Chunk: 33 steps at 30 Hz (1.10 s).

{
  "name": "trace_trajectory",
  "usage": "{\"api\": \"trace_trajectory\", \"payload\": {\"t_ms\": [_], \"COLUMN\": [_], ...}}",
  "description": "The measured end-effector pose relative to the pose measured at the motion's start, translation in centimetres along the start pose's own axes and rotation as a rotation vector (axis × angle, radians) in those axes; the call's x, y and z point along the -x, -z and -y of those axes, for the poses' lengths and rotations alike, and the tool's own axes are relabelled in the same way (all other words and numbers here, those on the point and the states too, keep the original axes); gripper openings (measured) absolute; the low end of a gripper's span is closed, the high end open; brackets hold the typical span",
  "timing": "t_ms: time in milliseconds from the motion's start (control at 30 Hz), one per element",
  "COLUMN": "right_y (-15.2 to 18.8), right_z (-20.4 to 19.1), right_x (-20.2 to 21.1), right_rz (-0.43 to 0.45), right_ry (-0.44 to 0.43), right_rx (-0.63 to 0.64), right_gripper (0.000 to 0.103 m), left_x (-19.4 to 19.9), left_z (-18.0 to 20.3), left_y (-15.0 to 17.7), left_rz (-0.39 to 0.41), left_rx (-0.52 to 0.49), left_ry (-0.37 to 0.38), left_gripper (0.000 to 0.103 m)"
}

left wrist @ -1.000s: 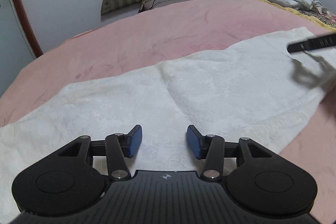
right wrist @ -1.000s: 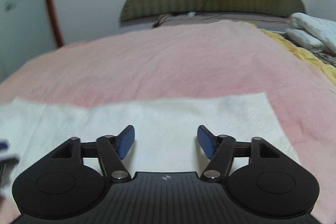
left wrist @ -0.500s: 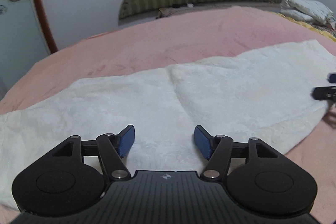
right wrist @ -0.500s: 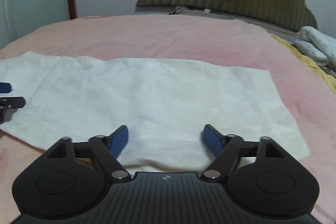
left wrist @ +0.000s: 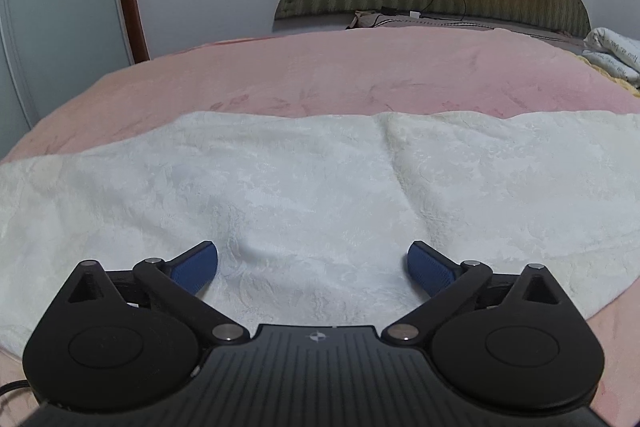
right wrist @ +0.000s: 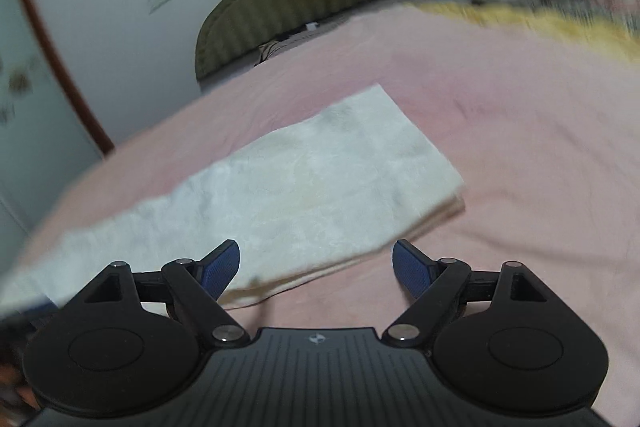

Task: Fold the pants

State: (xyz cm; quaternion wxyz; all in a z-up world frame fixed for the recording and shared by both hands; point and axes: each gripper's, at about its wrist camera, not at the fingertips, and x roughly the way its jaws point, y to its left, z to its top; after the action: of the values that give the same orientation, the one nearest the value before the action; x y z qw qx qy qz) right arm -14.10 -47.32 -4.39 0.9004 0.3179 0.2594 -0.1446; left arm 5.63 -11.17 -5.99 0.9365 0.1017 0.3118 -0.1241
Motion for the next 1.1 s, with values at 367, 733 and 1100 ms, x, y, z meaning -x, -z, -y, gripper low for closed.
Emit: {"api": "trace_trajectory", "payload": {"t_ms": [367, 733, 1100], "right_y": [0.4, -1.2, -0.8], "right_z": [3.4, -0.8, -0.7], "right_x": [-2.3, -6.3, -6.2], "right_rz": [0.127, 0.143, 0.164], "right_ry": [-0.152, 0.078, 0.092], "right_rx": [-0.233, -0.013, -0.042], "right_gripper": [0.083, 0.103, 0.103], "left_x": [0.0, 0.0, 0.1], "left_z": [-0.3, -0.3, -0.3], "left_y": [0.0, -0.1, -0.1], "left_rz": [-0.007, -0.01, -0.011], "left_rx": [0.016, 0.025, 0.031], "left_ry": [0.014, 0.02, 0.024], "left_gripper": [0.103, 0.103, 0.103]}}
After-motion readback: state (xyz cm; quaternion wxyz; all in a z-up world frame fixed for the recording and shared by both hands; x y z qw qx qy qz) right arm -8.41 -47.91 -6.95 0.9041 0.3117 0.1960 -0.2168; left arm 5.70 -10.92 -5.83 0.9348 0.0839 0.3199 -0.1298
